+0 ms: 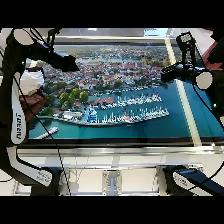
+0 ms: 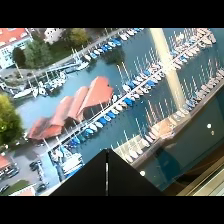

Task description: Fold the shirts.

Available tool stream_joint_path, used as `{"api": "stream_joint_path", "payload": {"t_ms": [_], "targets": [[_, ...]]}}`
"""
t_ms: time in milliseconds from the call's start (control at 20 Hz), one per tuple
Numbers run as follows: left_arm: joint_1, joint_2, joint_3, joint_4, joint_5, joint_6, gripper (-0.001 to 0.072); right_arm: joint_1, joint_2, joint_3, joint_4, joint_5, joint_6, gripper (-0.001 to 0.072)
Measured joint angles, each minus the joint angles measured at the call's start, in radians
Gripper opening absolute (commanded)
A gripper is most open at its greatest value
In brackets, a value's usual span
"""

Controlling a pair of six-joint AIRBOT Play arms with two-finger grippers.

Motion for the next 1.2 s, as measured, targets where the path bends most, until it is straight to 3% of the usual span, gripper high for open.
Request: {"api": "stream_joint_path", "payload": {"t_ms": [600, 850, 900, 950, 1000, 1200], "targets": [[0.0, 0.0, 0.0, 0.0, 0.004, 0.0, 0.0014, 0.0, 0.0, 0.0, -0.001, -0.002, -0.002, 0.0376], [0.0, 0.0, 0.0, 0.017, 0.071, 0.003, 0.0027, 0.001, 0.0, 0.0, -0.006, -0.174, -0.051, 0.0376], [0.0, 0.0, 0.0, 0.045, 0.084, 0.004, 0.0136, 0.001, 0.0, 0.0, 0.003, -0.218, -0.057, 0.0376], [0.0, -0.001, 0.0, 0.084, 0.095, 0.011, 0.0383, 0.001, 0.0, 0.0, 0.008, -0.257, -0.06, 0.0376], [0.0, -0.001, 0.0, 0.14, 0.111, 0.018, 0.0532, 0.001, 0.0, 0.0, 0.014, -0.291, -0.063, 0.0376], [0.008, -0.002, 0.0, 0.566, 0.206, -0.024, 0.0547, 0.001, 0.0, 0.0, 0.05, -0.399, -0.068, 0.0375]]}}
